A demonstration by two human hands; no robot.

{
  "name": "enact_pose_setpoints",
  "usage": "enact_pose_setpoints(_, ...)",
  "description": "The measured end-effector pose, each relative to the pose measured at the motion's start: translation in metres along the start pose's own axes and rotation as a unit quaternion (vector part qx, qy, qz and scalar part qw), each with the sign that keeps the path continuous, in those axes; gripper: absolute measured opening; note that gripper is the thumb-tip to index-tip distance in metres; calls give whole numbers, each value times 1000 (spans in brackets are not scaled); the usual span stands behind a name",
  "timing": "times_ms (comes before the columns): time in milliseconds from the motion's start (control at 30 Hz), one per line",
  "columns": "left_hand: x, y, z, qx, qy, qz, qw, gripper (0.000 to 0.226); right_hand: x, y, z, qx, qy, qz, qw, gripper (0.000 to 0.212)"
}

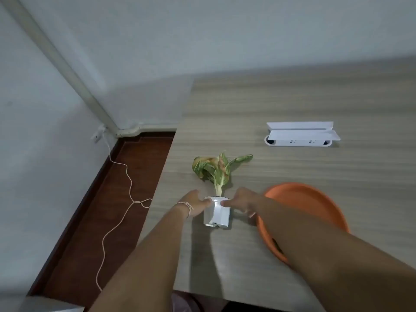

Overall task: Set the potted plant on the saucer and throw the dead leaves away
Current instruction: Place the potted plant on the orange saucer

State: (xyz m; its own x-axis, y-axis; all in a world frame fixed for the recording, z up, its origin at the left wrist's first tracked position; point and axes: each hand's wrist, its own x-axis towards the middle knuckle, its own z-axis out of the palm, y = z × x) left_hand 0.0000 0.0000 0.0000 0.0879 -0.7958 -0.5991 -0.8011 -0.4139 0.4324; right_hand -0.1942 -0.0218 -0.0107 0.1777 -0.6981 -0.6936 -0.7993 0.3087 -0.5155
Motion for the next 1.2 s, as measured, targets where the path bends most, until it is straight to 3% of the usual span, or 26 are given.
enact_pose_setpoints(133, 3, -5, 8, -46, -38, -14, 998, 37, 7, -2, 23, 43, -10, 16, 999, 52)
enact_pose_setpoints(200, 4, -7, 16, -98, -67, -21, 993, 32, 12, 0, 28, 74, 4, 17, 997, 48)
enact_pose_setpoints(300, 15, -14, 27, -119, -45, -3, 992, 28, 17, 4, 32, 114, 19, 7, 993, 36)
enact_pose_setpoints(433, 18, -1, 30, -86, 6, 34, 996, 36, 17, 10, 31, 126, 62, -2, 990, 35)
enact_pose_setpoints(600, 13, 56, 35, -156, 80, 98, 980, 44, 4, 37, 5, 195, 178, -33, 964, 64)
enact_pose_setpoints(700, 5, 101, 52, -222, 96, 137, 961, 56, -23, 63, -22, 273, 261, -62, 924, 47)
enact_pose_setpoints(800, -1, 142, 79, -226, 82, 196, 951, 50, -45, 102, -46, 308, 315, -78, 894, 46)
enact_pose_setpoints(967, 0, 172, 132, -192, 64, 244, 948, 56, -66, 163, -62, 341, 314, -66, 883, 53)
enact_pose_setpoints(1133, -11, 177, 162, -162, 38, 251, 954, 33, -72, 198, -52, 349, 299, -49, 887, 65)
enact_pose_setpoints(1200, -14, 173, 169, -144, 42, 250, 957, 36, -69, 206, -45, 336, 295, -56, 893, 66)
